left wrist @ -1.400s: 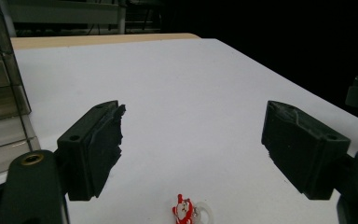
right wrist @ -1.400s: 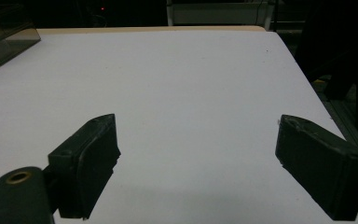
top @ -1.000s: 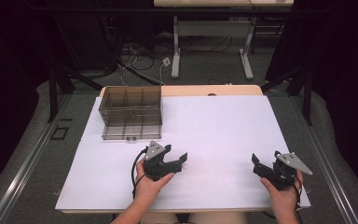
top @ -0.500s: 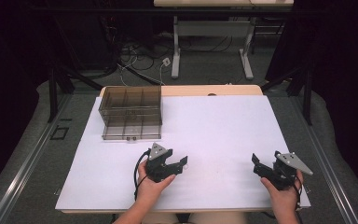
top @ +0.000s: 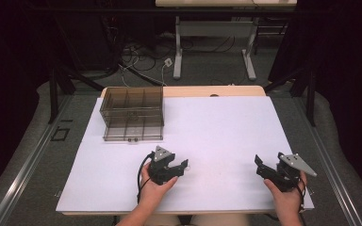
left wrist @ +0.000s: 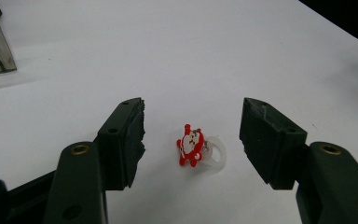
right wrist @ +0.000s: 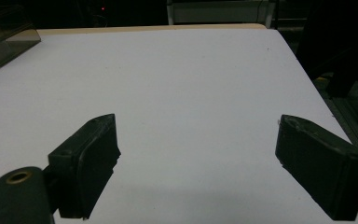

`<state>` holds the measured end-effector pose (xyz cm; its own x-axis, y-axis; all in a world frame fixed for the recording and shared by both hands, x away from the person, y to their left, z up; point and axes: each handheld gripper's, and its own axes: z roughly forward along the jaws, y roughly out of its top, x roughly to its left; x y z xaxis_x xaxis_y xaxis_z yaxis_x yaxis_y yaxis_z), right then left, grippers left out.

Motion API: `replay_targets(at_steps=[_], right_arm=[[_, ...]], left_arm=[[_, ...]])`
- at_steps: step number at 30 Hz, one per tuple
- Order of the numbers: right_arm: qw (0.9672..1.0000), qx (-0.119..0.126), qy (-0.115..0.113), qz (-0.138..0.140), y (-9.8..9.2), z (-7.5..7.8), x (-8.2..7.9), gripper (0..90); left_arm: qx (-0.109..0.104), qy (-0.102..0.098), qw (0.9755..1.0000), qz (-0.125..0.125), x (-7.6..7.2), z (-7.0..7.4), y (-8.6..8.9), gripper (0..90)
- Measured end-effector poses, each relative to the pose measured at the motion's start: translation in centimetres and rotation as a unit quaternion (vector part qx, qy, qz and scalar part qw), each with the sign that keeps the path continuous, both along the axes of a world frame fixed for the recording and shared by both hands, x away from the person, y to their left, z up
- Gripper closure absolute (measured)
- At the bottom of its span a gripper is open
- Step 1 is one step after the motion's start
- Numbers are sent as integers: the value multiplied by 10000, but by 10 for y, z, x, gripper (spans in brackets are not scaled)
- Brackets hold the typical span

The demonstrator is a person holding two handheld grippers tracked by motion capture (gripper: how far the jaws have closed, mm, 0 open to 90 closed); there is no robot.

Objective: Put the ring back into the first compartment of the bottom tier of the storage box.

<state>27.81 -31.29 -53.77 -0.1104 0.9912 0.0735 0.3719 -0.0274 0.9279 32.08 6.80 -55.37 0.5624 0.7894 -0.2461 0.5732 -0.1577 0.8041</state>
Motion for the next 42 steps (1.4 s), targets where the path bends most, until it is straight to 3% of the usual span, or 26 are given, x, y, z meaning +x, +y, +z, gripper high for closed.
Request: replay_targets(at_steps=[14, 21, 23, 26, 27, 28, 42], right_arm=[[10000, -7, 22, -1, -1, 0, 0, 127], [10000, 11, 15, 2, -1, 0, 0, 129], [9999, -3, 143, 10, -2, 1, -1, 129], [9999, 7, 145, 14, -2, 1, -1, 129], [9999, -6, 144, 3, -2, 1, -2, 129], [10000, 42, -4, -30, -1, -1, 0, 129], [10000, 64, 39, 0, -1, -1, 0, 130]], left_arm=[[243, 159, 9996, -44, 2, -6, -6, 495], [335, 332, 9989, -71, 5, -8, -13, 550], [342, 388, 9987, -47, 5, -10, -15, 575], [411, 428, 9982, -6, 5, -12, -17, 590], [368, 439, 9984, 11, 5, -13, -18, 594], [372, 443, 9983, 12, 5, -13, -17, 602], [381, 466, 9982, 9, 5, -13, -17, 682]])
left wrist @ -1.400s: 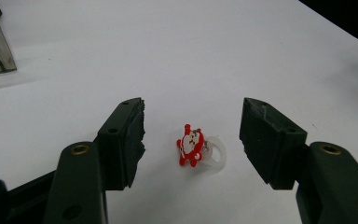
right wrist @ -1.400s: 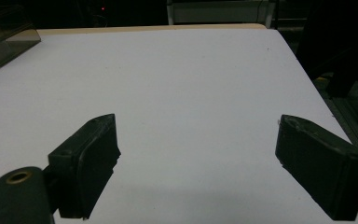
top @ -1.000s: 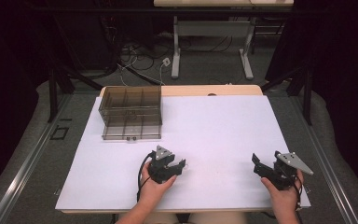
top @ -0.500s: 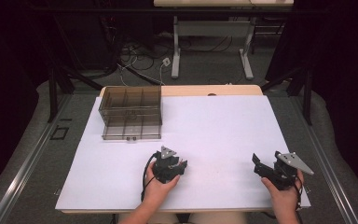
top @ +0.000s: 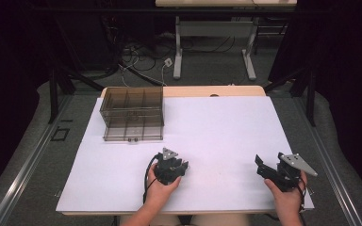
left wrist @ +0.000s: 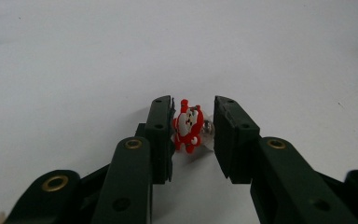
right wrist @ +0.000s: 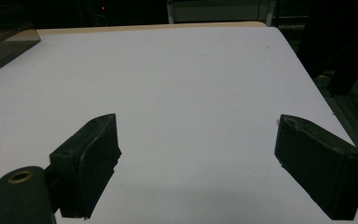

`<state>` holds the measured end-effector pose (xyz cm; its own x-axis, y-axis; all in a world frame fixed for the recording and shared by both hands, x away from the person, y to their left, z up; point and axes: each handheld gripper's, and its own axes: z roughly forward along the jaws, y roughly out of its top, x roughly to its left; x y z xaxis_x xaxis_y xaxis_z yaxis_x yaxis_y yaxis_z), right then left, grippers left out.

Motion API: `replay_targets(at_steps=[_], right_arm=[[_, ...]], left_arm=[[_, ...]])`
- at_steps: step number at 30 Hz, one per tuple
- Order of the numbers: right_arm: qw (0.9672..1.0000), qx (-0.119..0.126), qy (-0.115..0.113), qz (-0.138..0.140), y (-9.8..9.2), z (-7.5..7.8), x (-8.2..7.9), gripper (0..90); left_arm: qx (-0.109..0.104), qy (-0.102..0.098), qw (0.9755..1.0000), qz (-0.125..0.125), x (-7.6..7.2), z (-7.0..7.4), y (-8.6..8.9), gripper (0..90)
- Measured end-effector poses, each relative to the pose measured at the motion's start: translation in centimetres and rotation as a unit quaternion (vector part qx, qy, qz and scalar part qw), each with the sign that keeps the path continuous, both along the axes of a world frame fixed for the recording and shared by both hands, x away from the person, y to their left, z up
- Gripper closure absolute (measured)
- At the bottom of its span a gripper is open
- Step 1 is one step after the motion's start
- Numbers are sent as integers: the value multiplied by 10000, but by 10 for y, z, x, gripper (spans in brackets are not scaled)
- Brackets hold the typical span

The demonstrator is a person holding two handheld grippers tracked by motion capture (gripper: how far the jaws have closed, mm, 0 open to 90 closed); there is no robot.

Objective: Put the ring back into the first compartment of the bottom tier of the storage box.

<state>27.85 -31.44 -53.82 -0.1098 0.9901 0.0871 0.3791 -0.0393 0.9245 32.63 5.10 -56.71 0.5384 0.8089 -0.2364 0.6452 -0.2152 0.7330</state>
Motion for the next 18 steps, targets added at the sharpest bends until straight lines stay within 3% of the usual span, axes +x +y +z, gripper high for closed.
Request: replay_targets(at_steps=[18], right_arm=[[10000, -5, -27, -35, 0, -1, 1, 134]], left_arm=[[-42, 23, 10000, 32, 0, 1, 0, 723]])
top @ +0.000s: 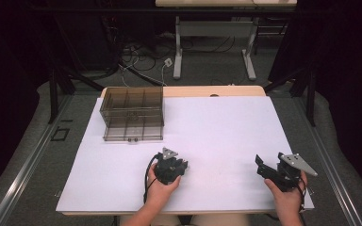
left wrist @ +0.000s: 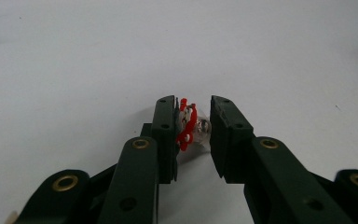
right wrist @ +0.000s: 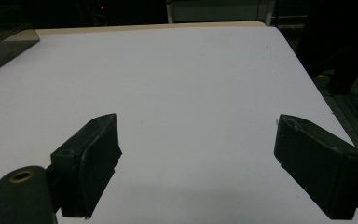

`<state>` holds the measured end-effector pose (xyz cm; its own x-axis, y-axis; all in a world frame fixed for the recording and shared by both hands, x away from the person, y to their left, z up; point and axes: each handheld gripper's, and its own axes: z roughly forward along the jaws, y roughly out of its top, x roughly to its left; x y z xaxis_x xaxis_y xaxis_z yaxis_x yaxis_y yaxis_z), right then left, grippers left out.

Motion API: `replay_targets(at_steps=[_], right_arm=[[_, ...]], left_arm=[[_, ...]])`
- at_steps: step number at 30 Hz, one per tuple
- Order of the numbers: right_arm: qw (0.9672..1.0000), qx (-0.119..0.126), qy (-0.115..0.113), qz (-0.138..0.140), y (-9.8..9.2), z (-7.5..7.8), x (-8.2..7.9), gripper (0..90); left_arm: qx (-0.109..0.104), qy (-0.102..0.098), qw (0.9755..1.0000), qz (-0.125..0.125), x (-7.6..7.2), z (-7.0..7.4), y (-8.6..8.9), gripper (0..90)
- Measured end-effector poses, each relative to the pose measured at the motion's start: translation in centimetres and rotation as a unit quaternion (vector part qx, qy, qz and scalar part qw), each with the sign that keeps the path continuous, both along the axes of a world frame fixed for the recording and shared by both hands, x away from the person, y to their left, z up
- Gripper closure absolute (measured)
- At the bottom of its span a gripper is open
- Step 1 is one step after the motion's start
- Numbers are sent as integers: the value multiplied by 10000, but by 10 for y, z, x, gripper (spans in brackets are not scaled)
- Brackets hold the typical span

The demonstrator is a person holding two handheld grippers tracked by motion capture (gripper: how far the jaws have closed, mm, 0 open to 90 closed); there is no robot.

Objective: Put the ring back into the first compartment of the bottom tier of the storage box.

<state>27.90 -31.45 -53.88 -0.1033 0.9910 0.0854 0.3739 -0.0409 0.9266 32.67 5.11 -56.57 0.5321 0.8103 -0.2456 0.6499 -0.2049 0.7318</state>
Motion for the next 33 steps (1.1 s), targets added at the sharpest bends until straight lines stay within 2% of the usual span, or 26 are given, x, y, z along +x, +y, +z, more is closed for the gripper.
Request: replay_targets(at_steps=[8, 24, 33], right_arm=[[10000, -7, -10, 5, 0, 0, 0, 134], [10000, -17, 13, 10, 0, 0, 0, 135], [10000, -8, 37, 31, 0, -1, 0, 134]], left_arm=[[-29, 3, 10000, 44, 0, 1, 1, 724], [-30, -145, 9998, 101, 4, 10, 4, 724], [-105, -232, 9995, 188, 7, 17, 7, 724]])
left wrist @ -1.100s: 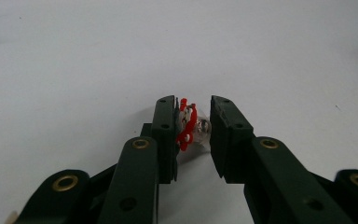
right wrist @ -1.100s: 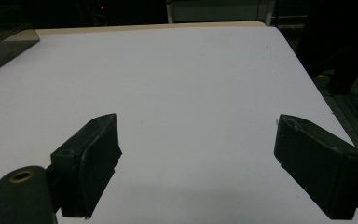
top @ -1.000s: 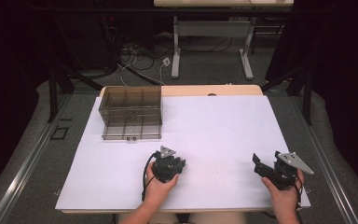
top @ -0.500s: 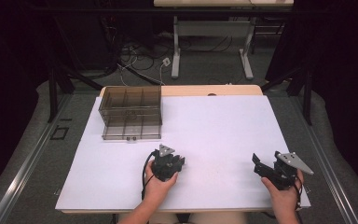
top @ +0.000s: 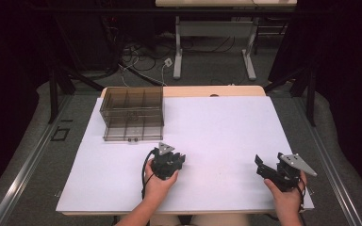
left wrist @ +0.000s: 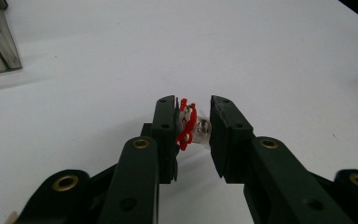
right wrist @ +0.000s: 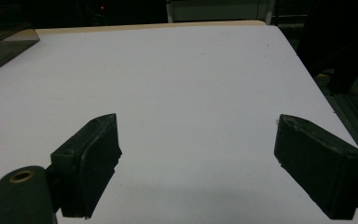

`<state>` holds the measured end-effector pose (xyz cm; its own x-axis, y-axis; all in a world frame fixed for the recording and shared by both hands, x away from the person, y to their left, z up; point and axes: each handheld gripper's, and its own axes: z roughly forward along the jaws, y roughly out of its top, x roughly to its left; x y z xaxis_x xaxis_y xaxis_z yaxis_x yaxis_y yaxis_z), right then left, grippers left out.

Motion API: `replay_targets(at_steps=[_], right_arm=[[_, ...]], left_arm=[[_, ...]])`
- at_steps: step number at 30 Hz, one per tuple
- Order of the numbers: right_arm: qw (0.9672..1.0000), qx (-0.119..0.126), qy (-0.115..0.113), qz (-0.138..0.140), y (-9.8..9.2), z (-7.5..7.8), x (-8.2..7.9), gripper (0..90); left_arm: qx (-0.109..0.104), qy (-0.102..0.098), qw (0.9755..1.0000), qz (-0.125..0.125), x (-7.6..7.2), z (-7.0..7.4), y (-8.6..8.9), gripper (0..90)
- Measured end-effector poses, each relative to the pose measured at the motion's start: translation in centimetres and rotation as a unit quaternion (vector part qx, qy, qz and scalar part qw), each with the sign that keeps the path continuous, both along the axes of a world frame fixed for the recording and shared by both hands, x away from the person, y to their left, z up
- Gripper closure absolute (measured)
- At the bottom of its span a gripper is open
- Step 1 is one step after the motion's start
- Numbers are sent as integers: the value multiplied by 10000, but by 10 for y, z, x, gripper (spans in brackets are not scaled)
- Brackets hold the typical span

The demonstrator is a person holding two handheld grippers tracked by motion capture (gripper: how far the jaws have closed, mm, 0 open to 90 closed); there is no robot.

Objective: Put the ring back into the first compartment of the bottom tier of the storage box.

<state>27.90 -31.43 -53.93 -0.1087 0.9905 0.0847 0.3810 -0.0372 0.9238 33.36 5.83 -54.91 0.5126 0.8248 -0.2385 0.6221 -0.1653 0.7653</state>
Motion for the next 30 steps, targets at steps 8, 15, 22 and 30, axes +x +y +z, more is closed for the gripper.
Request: replay_targets(at_steps=[8, 15, 22, 30], right_arm=[[10000, 2, -58, -46, 0, 0, 0, 134], [10000, 4, -64, -46, 0, 0, 0, 134], [10000, 10, -69, -54, 0, 0, 1, 134], [10000, 4, -65, -51, 0, 0, 0, 134]], left_arm=[[-44, -43, 10000, 43, 1, 4, 3, 724], [-116, -139, 9997, 134, 4, 10, 6, 724], [-177, -222, 9994, 216, 7, 19, 13, 725], [-172, -325, 9989, 290, 11, 27, 20, 725]])
